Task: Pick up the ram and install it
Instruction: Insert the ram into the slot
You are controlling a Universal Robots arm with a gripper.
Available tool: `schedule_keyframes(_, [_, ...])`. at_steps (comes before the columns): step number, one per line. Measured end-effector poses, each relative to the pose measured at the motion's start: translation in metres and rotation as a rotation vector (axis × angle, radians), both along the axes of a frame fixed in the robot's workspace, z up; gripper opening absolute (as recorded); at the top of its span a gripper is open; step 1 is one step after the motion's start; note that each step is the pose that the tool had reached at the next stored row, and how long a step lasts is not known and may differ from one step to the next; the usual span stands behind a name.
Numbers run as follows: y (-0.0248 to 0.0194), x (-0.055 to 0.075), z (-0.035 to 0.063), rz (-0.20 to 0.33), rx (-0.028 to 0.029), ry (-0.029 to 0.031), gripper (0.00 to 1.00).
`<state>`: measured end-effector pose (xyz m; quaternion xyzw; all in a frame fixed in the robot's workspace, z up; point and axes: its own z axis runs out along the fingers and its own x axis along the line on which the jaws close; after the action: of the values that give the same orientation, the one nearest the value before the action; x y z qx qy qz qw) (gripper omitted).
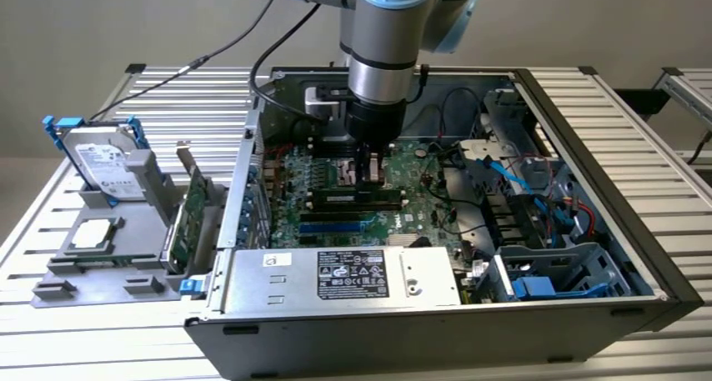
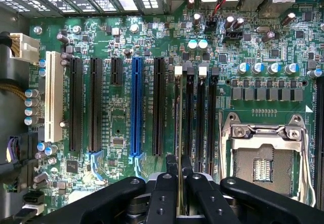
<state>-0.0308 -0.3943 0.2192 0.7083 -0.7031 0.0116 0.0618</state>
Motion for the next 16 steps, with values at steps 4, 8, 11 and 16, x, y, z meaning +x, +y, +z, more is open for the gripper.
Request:
schedule_keyframes(4, [0.0001,0.0001,-0.0007,0.002,-0.0016,0.0000,0.14])
schedule_keyframes(8, [0.0002,0.0004,-0.0011,0.004,-0.0028,0.0000,0.14])
schedule_keyframes(11, [0.0006,0.0007,-0.0013,0.005,-0.0035,-0.0002,0.14])
schedule_keyframes(16, [0.0014,0.0008,-0.0016,0.006,-0.0059,-0.0001,0.14])
